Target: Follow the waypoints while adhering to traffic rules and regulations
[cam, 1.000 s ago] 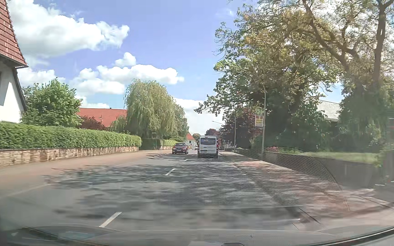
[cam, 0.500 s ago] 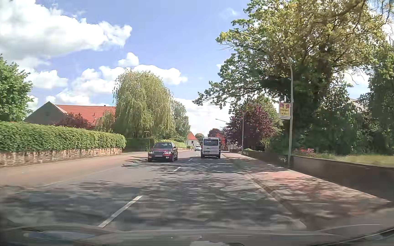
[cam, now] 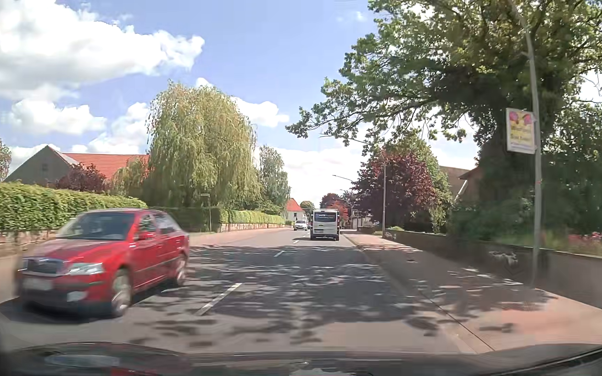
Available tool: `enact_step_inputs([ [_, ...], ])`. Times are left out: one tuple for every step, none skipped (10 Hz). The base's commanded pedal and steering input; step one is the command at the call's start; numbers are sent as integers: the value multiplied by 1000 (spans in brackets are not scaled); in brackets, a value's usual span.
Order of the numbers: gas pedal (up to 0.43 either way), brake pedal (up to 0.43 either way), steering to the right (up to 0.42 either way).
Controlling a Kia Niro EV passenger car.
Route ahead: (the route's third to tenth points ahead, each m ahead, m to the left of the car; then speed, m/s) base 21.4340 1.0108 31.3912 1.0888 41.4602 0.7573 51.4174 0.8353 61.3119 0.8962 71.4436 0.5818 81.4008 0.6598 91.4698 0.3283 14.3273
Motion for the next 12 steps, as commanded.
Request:
enact_step_inputs([
  [98, 0, 3],
  [98, 0, 3],
  [98, 0, 3],
  [79, 0, 1],
  [67, 0, -1],
  [67, 0, -2],
  [110, 0, -2],
  [157, 0, -2],
  [157, 0, -2],
  [157, 0, -2],
  [138, 0, -2],
  [87, 0, -2],
])
